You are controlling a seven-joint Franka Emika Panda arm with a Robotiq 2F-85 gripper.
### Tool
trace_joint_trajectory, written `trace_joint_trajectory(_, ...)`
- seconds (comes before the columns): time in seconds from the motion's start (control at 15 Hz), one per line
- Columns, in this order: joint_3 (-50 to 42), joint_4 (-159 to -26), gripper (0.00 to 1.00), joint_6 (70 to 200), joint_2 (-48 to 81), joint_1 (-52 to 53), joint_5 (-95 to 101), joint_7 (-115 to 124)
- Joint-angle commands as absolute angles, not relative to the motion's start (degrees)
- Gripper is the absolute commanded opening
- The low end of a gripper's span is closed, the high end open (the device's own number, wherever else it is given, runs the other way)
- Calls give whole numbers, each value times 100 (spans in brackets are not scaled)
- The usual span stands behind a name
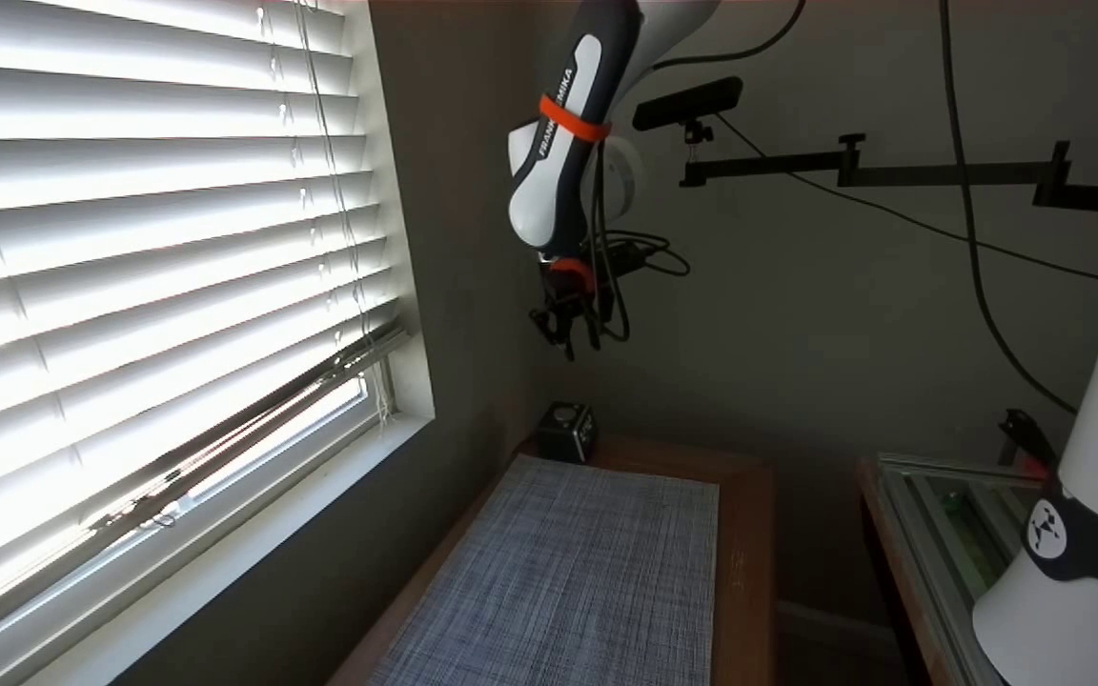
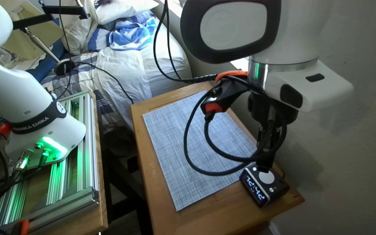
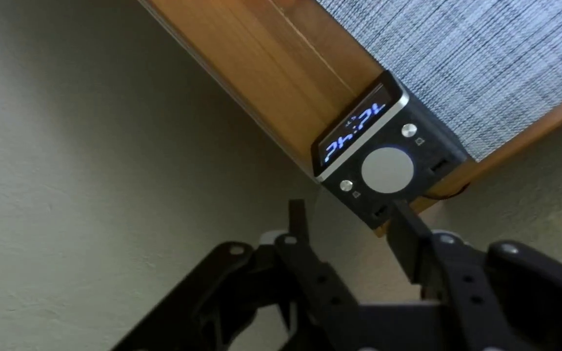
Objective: Press the right button on the alarm clock
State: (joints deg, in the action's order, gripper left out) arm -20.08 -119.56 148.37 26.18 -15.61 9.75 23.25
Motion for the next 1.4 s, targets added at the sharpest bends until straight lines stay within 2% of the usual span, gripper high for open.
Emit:
trace_joint_trajectory(0.0,-2094,-11671,16,14944,2975,-1604,787,2020)
trace_joint_trajectory(0.13,-2080,-11644,2,14928,3074,-1614,731,1970)
trace_joint_trajectory(0.2,-2070,-11633,0,14925,3119,-1620,698,1959)
trace_joint_trajectory(1.33,-1996,-11263,0,15454,3877,-1724,-48,1970)
